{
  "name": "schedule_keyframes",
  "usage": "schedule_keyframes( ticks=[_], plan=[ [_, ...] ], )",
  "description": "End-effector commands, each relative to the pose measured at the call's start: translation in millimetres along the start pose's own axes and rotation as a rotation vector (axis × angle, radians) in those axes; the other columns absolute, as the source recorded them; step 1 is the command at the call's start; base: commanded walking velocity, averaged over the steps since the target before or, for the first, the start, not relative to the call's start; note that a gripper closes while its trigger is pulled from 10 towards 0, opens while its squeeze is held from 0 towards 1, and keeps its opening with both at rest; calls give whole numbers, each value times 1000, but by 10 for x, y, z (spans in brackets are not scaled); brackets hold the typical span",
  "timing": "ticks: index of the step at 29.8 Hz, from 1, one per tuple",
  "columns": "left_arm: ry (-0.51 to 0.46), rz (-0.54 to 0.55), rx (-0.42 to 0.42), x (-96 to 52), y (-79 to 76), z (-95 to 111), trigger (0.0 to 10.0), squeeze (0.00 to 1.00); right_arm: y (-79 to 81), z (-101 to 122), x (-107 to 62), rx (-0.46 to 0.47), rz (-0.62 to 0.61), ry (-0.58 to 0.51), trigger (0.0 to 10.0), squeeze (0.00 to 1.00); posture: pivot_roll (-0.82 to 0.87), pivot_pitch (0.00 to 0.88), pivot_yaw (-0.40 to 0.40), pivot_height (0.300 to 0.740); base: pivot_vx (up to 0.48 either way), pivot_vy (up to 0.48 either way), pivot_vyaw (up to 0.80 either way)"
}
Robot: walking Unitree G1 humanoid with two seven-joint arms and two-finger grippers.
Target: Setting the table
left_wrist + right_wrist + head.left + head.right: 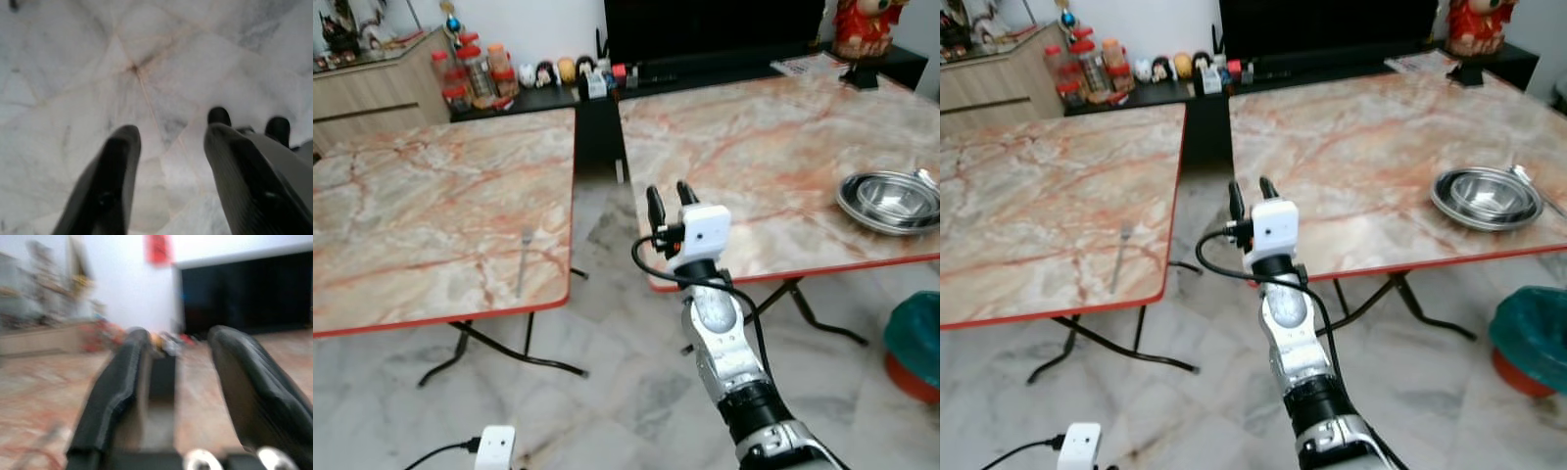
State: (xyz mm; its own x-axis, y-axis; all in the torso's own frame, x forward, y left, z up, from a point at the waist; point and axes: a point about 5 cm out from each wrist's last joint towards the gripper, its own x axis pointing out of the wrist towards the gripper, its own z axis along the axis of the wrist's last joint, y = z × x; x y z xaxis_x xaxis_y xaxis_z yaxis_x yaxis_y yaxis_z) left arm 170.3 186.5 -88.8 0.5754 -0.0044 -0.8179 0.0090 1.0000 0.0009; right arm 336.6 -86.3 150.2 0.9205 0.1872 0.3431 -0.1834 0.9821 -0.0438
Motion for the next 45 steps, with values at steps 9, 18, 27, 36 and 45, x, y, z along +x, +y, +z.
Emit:
schedule_keyframes(
  ticks=[9, 18, 27, 36, 45],
  plan=[
    [12, 24, 9, -12, 86, -14, 10000, 0, 88, 58, 44, 23, 21, -15, 10000, 0, -107, 0, 105, 740, 0, 456, 0],
    [5, 32, 4, -13, 89, -14, 10000, 0, 92, 52, 44, 28, 22, -8, 10000, 0, -98, 0, 103, 740, 0, 288, 0],
    [7, 29, 9, -13, 78, -20, 10000, 0, 82, 42, 42, 29, 23, -1, 10000, 0, -92, 0, 102, 740, 0, 0, 0],
    [9, 35, 20, -21, 91, -46, 10000, 0, 57, -7, 45, 55, 14, 39, 10000, 0, -89, 0, 95, 740, 54, 0, 0],
    [13, 36, 27, -25, 92, -63, 10000, 0, 53, -83, 12, 102, 16, 80, 10000, 0, -96, 0, 91, 740, 257, 0, 0]
  ],
)
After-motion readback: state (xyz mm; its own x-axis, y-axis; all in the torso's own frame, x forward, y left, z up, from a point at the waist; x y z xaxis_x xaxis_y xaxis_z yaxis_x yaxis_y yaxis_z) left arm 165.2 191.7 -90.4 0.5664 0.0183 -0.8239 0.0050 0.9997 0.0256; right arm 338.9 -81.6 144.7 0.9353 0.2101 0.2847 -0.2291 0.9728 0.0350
